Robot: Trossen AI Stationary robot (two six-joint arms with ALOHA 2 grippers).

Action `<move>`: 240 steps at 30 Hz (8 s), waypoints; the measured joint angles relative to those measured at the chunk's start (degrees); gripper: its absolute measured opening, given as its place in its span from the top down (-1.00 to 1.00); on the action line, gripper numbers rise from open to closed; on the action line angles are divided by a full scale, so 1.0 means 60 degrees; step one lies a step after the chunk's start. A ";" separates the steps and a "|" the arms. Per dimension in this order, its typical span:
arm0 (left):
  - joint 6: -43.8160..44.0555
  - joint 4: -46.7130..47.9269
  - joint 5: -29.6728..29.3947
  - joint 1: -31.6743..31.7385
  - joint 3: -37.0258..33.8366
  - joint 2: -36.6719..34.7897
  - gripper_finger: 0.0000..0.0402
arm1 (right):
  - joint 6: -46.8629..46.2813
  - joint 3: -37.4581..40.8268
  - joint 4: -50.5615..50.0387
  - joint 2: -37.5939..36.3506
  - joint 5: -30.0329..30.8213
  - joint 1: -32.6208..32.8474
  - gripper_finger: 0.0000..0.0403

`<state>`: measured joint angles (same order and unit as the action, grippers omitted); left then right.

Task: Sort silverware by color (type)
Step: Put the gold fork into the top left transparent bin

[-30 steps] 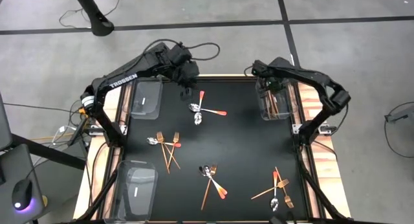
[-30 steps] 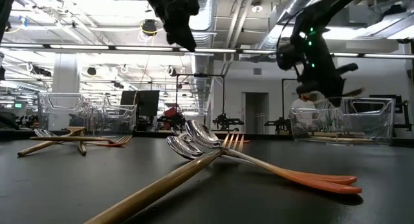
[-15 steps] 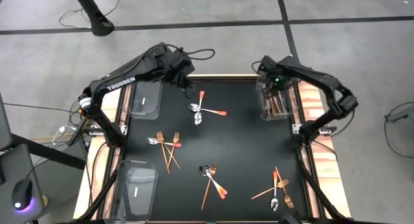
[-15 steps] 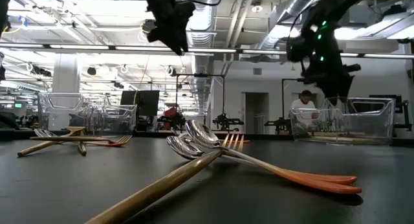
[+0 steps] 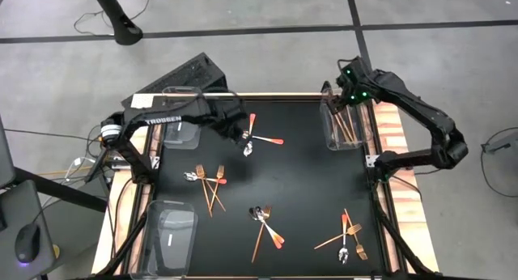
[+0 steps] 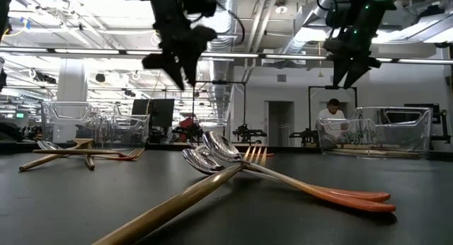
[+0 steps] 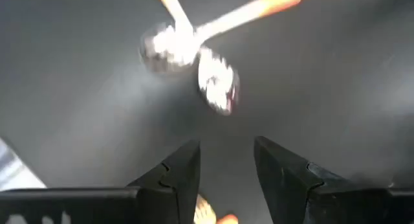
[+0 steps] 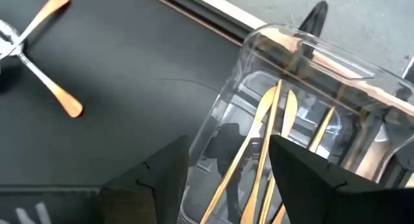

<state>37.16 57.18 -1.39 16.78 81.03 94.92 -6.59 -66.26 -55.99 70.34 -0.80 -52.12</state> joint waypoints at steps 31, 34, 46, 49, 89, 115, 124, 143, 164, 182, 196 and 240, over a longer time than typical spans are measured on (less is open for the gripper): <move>-0.3347 -0.1366 0.0489 -0.3885 -0.0771 -0.0019 0.34 | -1.0863 -0.0007 -0.0229 0.0177 0.1361 0.9580 -0.17; -0.4165 -0.1549 0.0366 -0.4005 -0.0771 -0.0019 0.34 | -1.3041 -0.0010 -0.0864 0.0384 0.1542 1.1061 -0.17; -0.5465 -0.3469 0.1146 -0.4120 -0.0771 -0.0019 0.34 | -1.8652 -0.0015 -0.0792 0.2466 -0.0570 1.5071 -0.17; -0.5519 -0.3479 0.1091 -0.4211 -0.0771 -0.0019 0.34 | -1.8451 -0.0015 -0.0764 0.2909 -0.0622 1.5457 -0.17; -0.1403 -0.4456 -0.1475 -0.5968 -0.4636 -0.3380 0.34 | -0.8521 0.1237 0.1252 0.5006 -0.2381 1.5471 -0.02; -0.1256 -0.4356 -0.1672 -0.6005 -0.4640 -0.3356 0.34 | -0.8391 0.1875 0.2184 0.4726 -0.2583 1.5873 0.23; -0.1242 -0.4372 -0.1973 -0.6005 -0.4640 -0.3356 0.34 | -0.8415 0.2029 0.2353 0.4690 -0.2541 1.5367 0.82; 0.1189 -0.6420 -0.3385 -0.3924 -0.4636 -0.3378 0.34 | -0.8673 0.2029 0.4395 0.2102 0.4970 1.1832 0.92; -0.1039 -1.2000 -0.1590 -0.1082 -0.4642 -0.2466 0.34 | -0.1657 0.2022 1.0630 0.1760 0.0435 0.7233 0.93; -0.1496 -1.3996 -0.1540 -0.0582 -0.4549 -0.1633 0.83 | -0.0487 0.2022 1.0815 0.1760 -0.0936 0.6138 0.93; -0.1825 -1.3683 -0.0645 0.0274 -0.4549 -0.1792 0.98 | -0.0791 0.2022 1.0887 0.1760 -0.0416 0.5963 0.58; -0.2527 -0.1224 0.1545 0.6061 -0.1900 -0.2835 0.52 | -0.4066 0.2022 0.7453 0.2641 -0.1752 0.5326 -0.03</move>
<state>21.99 49.84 7.88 53.15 69.63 77.91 -30.98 -54.13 -11.27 86.19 -11.31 -20.16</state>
